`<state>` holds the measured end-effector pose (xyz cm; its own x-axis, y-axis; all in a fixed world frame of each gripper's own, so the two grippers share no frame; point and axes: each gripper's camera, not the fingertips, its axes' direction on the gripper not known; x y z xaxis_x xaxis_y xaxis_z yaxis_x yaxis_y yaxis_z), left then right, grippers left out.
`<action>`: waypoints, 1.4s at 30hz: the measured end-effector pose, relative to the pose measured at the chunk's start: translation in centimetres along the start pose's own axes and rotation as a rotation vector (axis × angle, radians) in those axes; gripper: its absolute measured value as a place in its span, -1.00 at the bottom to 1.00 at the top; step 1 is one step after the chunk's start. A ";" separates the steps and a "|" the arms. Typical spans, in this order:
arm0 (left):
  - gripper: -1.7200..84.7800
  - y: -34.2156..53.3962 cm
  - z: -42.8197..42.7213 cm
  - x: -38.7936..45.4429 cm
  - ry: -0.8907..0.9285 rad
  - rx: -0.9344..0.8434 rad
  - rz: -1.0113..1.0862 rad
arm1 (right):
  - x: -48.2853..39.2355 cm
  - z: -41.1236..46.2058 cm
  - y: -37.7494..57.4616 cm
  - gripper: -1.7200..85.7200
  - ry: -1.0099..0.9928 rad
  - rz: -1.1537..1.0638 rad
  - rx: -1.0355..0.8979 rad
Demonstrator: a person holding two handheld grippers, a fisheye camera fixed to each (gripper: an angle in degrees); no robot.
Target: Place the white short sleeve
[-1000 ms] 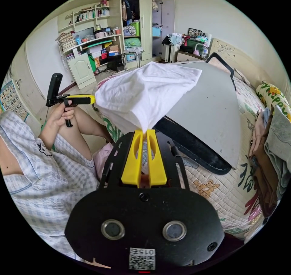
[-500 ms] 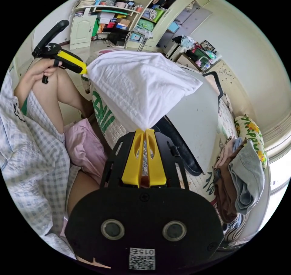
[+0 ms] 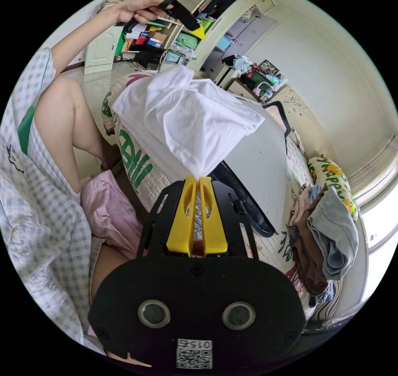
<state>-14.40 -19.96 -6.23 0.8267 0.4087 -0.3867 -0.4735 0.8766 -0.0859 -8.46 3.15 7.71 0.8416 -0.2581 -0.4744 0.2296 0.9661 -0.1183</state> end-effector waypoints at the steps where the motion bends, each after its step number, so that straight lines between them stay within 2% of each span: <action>1: -0.92 0.4 0.6 0.1 0.006 -0.006 0.001 | 0.1 0.0 0.2 -0.98 -0.010 0.009 0.007; 6: -0.79 1.3 6.6 0.5 -0.133 -0.129 -0.016 | 1.3 -0.1 1.0 -0.98 -0.118 0.069 0.042; 10: -0.87 0.5 7.7 -0.8 0.030 -0.146 0.007 | 0.7 0.0 0.7 -0.98 -0.092 0.045 0.029; 12: -0.92 1.8 5.7 -0.8 0.121 -0.126 0.040 | 0.1 0.1 0.8 -0.98 -0.051 0.031 0.025; 16: -0.95 6.5 2.6 -1.0 0.090 -0.202 0.023 | 0.0 0.0 1.0 -0.98 -0.056 0.038 0.031; 20: -0.96 10.9 2.3 -2.2 0.107 -0.302 -0.077 | 0.1 0.4 0.4 -0.98 -0.075 0.026 0.009; 22: -0.96 11.1 1.6 -2.4 0.060 -0.272 -0.096 | -0.1 0.4 0.1 -0.98 -0.065 0.021 0.004; 25: -0.96 7.7 0.3 -2.8 0.021 -0.142 -0.095 | -0.6 0.5 -0.1 -0.98 -0.049 0.015 -0.001; 27: -0.95 2.1 0.8 -2.9 -0.056 -0.046 -0.066 | -0.7 0.8 -0.1 -0.98 -0.032 0.013 -0.011; 30: -0.89 -6.7 4.0 -3.2 -0.072 0.003 -0.010 | -0.5 1.0 0.0 -0.98 -0.044 0.030 -0.011; 34: -0.80 -16.5 10.1 -5.3 -0.120 -0.023 -0.024 | -0.3 1.0 0.1 -0.98 -0.054 0.044 -0.006; 36: -0.77 -21.0 14.3 -7.8 -0.102 -0.047 -0.095 | -0.2 1.0 0.3 -0.98 -0.057 0.047 -0.002; 39: -0.75 -24.3 19.0 -11.2 -0.059 -0.119 -0.216 | 0.0 0.9 0.6 -0.98 -0.067 0.057 0.004; 42: -0.75 -25.3 22.5 -12.7 -0.060 -0.229 -0.253 | 0.4 0.8 0.8 -0.98 -0.087 0.068 0.009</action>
<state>-6.09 -41.66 21.54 0.9397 0.2059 -0.2731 -0.3018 0.8748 -0.3790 -7.56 3.81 8.14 0.8945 -0.1926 -0.4035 0.1749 0.9813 -0.0805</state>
